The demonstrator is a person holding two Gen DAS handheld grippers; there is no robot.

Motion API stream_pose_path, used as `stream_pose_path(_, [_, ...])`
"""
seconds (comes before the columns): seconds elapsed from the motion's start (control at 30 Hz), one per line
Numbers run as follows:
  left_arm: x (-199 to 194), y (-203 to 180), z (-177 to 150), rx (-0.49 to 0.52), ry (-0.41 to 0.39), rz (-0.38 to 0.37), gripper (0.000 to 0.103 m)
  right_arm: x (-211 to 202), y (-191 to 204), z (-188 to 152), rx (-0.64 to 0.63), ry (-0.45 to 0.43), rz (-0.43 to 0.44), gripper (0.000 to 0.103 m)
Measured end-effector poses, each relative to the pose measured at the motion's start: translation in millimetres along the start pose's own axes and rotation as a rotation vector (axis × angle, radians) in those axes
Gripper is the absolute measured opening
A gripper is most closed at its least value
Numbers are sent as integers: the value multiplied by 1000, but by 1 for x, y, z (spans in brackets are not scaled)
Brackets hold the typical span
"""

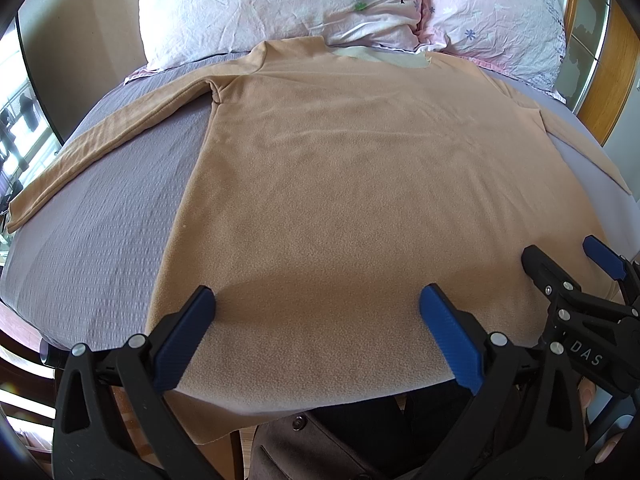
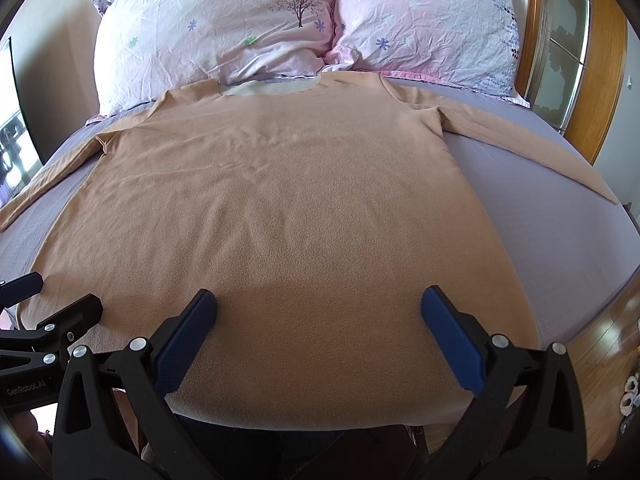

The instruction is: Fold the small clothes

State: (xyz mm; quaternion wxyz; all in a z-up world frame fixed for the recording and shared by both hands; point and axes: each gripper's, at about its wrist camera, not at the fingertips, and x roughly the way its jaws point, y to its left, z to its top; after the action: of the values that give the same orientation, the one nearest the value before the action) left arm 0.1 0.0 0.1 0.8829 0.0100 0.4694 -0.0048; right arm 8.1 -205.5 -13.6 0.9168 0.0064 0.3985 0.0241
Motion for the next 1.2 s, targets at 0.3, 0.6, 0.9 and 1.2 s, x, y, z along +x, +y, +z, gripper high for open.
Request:
stream_pose_path(0.3, [0,0,0,0,-1,0,101,0,-1,0,0,-1,0,102])
stream_pose_path(0.6, [0,0,0,0,-1,0,101,0,-1,0,0,-1,0,102])
stream_pose_path(0.9, [0,0,-1,1,-9,1,101,-2,2,0,-18,-23,19,102])
stream_pose_path(1.2, [-2,-3,-8,11,-108,4,101,-12,-135,53,263,-171,13,102])
